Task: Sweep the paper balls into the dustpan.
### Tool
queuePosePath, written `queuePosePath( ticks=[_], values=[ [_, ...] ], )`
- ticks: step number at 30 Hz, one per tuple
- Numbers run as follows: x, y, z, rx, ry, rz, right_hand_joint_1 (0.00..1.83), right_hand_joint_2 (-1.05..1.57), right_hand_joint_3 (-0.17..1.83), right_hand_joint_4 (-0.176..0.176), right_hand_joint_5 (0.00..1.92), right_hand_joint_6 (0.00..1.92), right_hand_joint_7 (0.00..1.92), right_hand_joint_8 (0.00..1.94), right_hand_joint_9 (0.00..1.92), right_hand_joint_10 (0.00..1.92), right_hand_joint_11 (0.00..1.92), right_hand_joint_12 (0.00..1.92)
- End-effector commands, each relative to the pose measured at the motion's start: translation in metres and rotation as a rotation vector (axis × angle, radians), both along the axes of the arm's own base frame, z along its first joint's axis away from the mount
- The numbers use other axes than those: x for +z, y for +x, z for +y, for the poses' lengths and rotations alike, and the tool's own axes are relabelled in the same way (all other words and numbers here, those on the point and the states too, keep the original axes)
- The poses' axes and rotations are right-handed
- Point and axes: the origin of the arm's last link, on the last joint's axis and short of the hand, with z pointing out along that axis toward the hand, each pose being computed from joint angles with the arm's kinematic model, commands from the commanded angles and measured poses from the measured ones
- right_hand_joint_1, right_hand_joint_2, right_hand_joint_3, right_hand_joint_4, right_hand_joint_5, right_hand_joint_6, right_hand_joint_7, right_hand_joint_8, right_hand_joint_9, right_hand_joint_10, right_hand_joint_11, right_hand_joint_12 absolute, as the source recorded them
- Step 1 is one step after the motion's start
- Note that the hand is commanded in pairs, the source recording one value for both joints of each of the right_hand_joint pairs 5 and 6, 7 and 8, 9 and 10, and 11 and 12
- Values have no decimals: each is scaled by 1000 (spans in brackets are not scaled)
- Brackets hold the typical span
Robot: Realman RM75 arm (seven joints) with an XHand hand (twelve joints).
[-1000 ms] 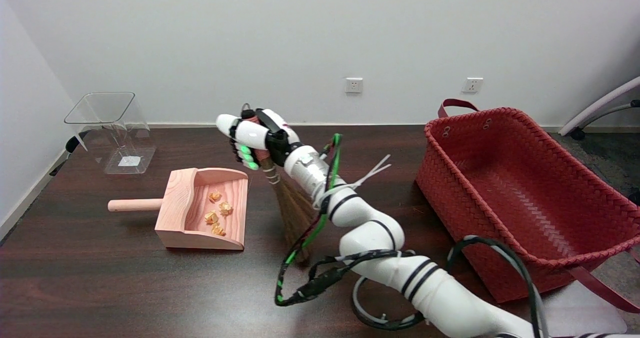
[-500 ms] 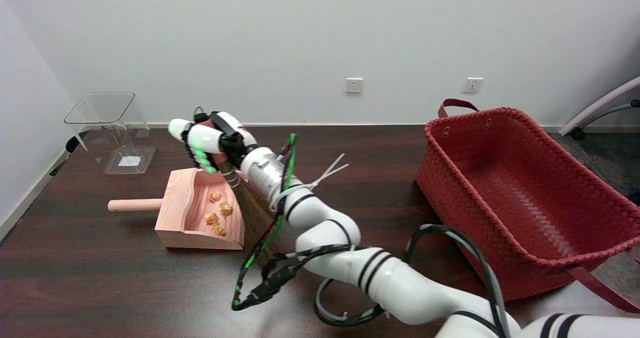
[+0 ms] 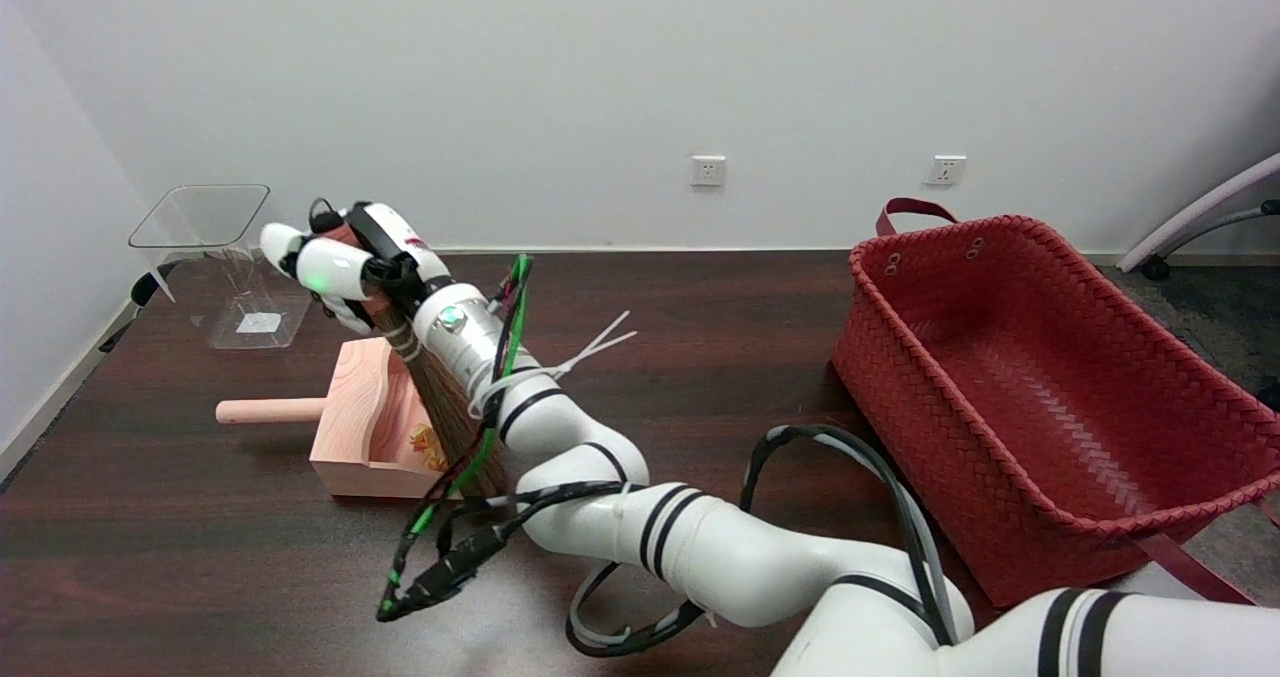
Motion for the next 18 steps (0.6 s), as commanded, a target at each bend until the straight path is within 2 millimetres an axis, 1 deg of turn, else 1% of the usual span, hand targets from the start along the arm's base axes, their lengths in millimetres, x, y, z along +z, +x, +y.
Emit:
queuePosePath(
  ticks=[1,6,9,13,15,18],
  values=[
    [-13,54,0,221,-85,-60,695,1571,618,0,1920,1920,1920,1920,1920,1920,1920,1920],
    [-9,69,2,280,-104,-92,693,1571,607,0,1920,1920,1920,1920,1920,1920,1920,1920],
    [-2,78,4,321,-125,-88,700,1571,581,0,1920,1920,1920,1920,1920,1920,1920,1920],
    [6,87,9,384,-168,13,734,1571,495,0,1920,1920,1920,1920,1920,1920,1920,1920],
    [7,85,11,382,-179,85,757,1571,466,0,1920,1920,1920,1920,1920,1920,1920,1920],
    [7,75,11,340,-172,141,778,1571,474,0,1920,1920,1920,1920,1920,1920,1920,1920]
  ],
)
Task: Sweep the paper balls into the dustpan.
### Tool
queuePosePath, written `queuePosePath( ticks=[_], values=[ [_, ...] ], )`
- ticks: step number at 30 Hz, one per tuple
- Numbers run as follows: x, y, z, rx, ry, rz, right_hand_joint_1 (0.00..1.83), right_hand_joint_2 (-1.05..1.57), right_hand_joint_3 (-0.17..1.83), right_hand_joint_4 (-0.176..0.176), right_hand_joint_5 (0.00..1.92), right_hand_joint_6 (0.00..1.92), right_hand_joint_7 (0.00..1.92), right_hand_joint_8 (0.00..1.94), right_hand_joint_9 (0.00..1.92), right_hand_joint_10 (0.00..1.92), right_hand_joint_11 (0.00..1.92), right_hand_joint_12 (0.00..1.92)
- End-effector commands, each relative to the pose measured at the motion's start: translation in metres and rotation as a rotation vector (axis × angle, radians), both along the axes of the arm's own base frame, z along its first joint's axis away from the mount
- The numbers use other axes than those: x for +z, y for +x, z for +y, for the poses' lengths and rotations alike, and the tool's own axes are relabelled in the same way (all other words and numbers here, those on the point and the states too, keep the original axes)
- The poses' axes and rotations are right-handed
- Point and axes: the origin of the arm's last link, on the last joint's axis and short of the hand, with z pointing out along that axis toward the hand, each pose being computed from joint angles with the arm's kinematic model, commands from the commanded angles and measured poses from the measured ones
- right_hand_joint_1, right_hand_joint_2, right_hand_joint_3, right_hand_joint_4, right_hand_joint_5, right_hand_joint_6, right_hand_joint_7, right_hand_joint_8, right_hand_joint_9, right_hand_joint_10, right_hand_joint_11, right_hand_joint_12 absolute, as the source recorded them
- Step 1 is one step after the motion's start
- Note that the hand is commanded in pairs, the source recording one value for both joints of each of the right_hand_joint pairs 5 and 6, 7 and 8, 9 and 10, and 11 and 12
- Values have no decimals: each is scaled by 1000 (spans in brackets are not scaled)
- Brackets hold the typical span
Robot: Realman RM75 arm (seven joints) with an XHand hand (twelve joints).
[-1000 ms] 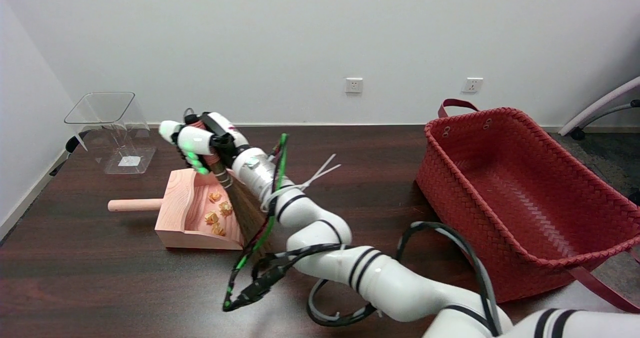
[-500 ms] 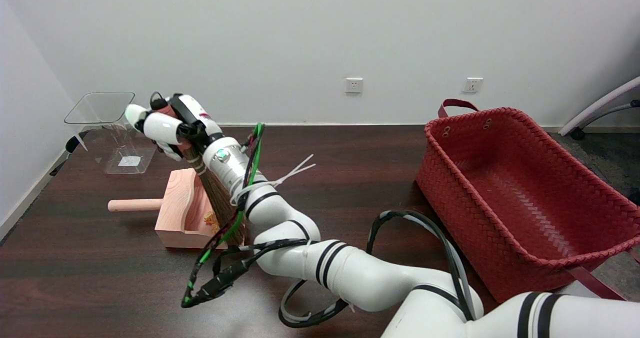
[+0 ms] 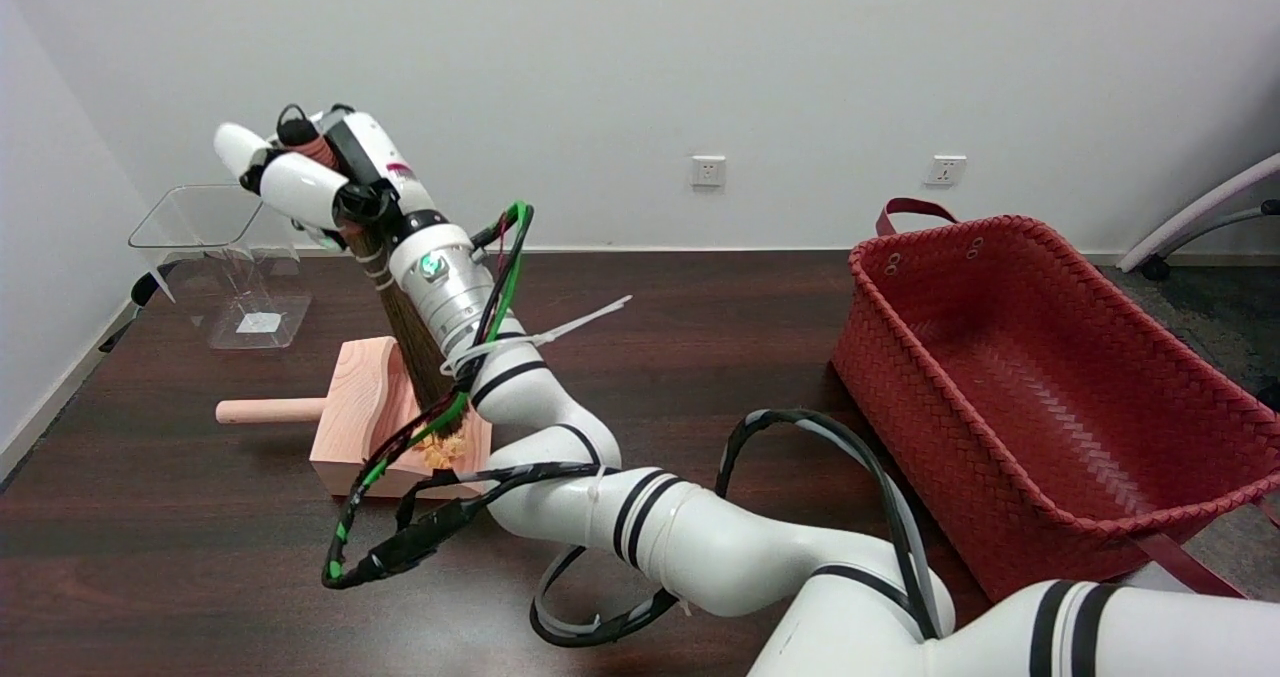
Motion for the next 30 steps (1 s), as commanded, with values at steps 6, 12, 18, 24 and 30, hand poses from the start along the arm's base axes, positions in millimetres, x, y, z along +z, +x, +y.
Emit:
queuePosePath(
  ticks=[6,12,18,24,30],
  values=[
    [17,-4,9,16,-95,212,795,1571,533,0,1920,1920,1920,1920,1920,1920,1920,1920],
    [12,-27,8,-47,-80,246,800,1571,604,0,1920,1920,1920,1920,1920,1920,1920,1920],
    [9,-51,8,-106,-62,287,792,1571,706,0,1920,1920,1920,1920,1920,1920,1920,1920],
    [7,-65,8,-146,-53,313,769,1571,789,0,1920,1920,1920,1920,1920,1920,1920,1920],
    [5,-76,8,-190,-53,305,750,1571,846,0,1920,1920,1920,1920,1920,1920,1920,1920]
  ],
)
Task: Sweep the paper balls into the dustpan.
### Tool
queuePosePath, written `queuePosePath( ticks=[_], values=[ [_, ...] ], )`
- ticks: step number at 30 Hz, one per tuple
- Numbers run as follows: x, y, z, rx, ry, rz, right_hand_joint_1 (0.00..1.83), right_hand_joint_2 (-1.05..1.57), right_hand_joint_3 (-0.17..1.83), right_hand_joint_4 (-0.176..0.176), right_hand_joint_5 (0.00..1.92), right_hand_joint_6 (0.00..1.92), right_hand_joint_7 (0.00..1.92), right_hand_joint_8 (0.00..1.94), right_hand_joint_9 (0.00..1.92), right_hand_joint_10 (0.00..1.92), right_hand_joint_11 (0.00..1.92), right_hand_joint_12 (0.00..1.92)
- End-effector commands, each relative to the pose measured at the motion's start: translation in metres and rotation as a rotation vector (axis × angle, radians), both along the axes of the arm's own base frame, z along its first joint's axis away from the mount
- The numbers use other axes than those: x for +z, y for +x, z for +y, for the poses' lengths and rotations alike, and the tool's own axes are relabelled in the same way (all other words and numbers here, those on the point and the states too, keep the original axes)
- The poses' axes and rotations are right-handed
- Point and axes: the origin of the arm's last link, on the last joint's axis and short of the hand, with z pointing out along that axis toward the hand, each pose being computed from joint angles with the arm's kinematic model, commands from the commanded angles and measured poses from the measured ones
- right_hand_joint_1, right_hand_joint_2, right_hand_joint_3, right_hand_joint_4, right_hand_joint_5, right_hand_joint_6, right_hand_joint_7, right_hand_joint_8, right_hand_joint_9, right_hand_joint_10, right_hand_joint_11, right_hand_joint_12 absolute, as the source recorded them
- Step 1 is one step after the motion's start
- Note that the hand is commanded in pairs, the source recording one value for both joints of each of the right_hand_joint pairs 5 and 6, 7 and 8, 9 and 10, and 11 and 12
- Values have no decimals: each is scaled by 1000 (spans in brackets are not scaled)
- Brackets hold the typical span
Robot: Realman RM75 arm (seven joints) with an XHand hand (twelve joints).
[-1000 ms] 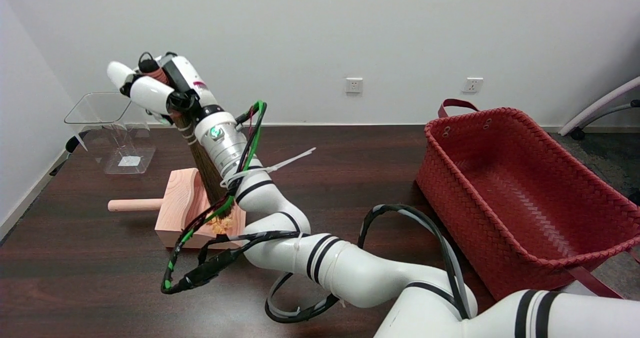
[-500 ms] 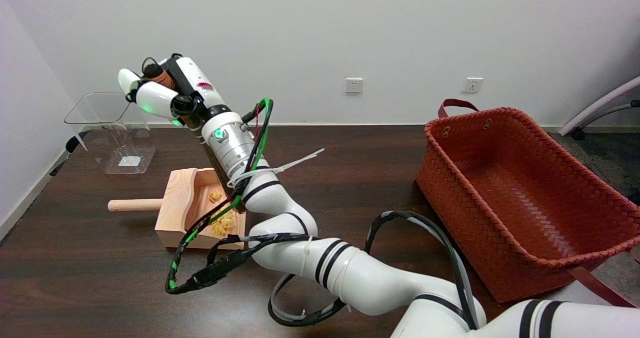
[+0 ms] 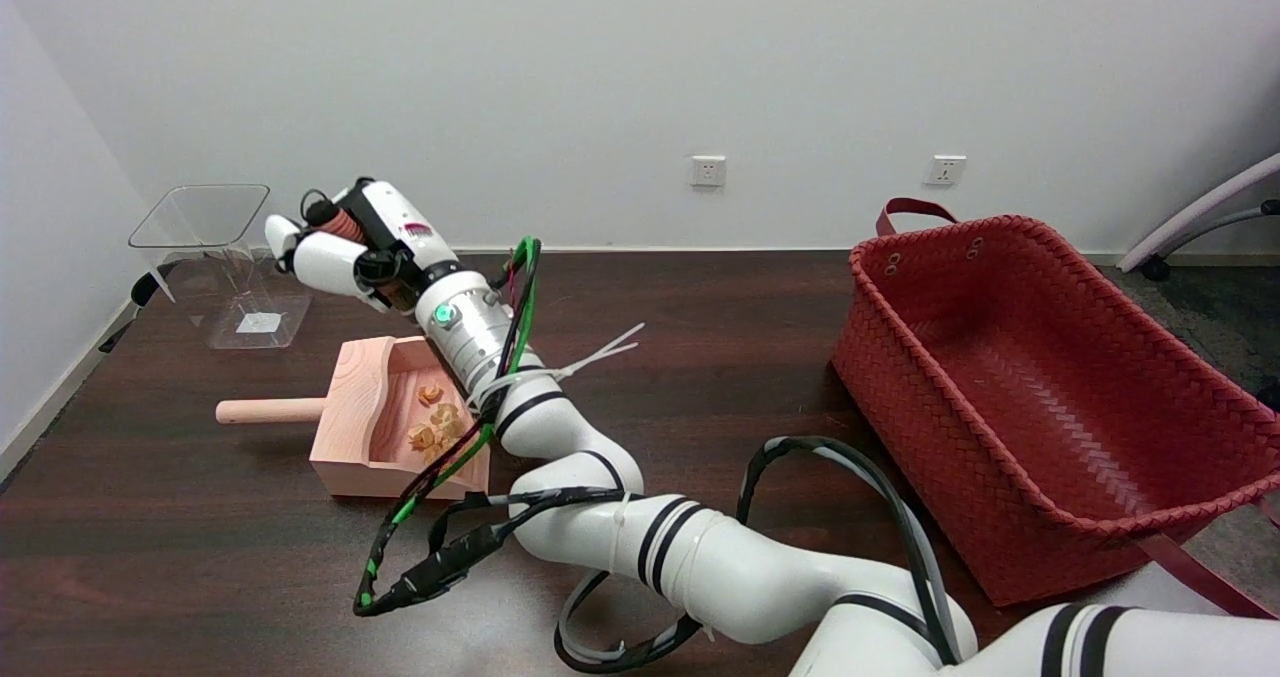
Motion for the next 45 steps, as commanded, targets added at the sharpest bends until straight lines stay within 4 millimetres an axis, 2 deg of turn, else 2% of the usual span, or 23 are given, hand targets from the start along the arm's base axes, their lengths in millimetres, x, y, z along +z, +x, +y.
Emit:
queuePosePath(
  ticks=[1,7,16,28,45],
  values=[
    [-4,-37,1,-117,0,57,745,1567,862,0,1920,1920,1920,1920,1920,1920,1920,1920],
    [-11,-34,-3,-118,7,66,725,1547,869,0,1920,1920,1920,1920,1920,1920,1920,1920],
    [-27,-26,-3,-107,23,78,687,1571,776,0,1920,1920,1920,1920,1920,1920,1920,1920],
    [-52,-18,4,-96,80,87,647,1571,524,0,1920,1920,1920,1920,1920,1920,1920,1920],
    [-49,-54,11,-243,83,92,605,1571,366,0,1920,1920,1920,1920,1920,1920,1920,1920]
  ],
)
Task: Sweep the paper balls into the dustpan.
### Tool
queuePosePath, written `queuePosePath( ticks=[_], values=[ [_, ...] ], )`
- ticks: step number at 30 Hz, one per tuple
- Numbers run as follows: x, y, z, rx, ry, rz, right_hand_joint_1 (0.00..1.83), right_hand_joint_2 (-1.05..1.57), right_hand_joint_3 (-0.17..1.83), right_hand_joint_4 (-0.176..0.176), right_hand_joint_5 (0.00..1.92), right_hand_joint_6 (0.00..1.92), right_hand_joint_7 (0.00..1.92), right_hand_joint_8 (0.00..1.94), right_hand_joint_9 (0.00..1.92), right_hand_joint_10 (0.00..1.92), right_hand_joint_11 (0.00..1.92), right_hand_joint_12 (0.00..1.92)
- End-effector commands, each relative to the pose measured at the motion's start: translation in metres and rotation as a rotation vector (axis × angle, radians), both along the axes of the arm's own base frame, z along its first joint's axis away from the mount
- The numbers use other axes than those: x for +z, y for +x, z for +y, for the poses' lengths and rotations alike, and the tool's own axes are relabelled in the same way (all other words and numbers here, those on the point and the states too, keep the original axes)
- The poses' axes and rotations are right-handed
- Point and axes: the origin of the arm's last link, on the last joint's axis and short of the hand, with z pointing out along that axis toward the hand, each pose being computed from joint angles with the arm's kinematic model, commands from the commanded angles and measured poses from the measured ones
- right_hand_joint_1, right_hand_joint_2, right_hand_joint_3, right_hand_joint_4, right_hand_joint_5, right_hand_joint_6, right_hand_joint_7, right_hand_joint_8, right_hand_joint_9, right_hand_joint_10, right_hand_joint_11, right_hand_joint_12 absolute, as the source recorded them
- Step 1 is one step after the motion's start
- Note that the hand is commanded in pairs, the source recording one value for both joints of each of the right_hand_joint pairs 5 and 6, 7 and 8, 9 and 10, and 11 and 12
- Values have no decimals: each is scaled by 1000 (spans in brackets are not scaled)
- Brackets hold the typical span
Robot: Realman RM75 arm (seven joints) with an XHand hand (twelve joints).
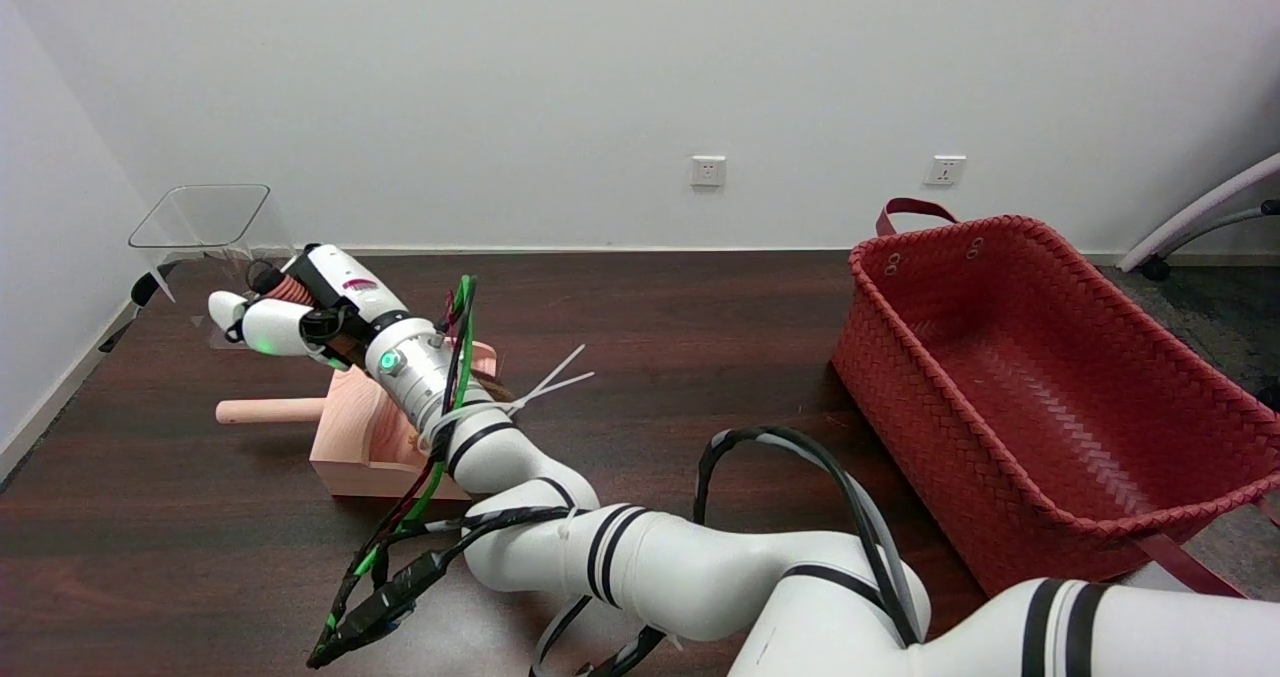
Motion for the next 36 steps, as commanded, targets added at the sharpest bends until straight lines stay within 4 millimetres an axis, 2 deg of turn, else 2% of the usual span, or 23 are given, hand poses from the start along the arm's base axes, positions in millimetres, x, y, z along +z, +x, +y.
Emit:
queuePosePath(
  ticks=[1,7,12,23,30,36],
  values=[
    [-4,-26,6,-121,12,10,603,1571,355,0,1920,1920,1920,1920,1920,1920,1920,1920],
    [-3,-20,7,-131,13,-138,586,1571,321,0,1920,1920,1920,1920,1920,1920,1920,1920],
    [2,0,6,-51,-7,-269,576,1571,300,0,1920,1920,1920,1920,1920,1920,1920,1920],
    [8,40,7,104,-16,-443,578,1571,237,0,1920,1920,1920,1920,1920,1920,1920,1920],
    [6,40,9,80,11,-510,580,1571,209,0,1920,1920,1920,1920,1920,1920,1920,1920],
    [9,33,10,17,22,-646,571,1571,180,0,1920,1920,1920,1920,1920,1920,1920,1920]
  ],
)
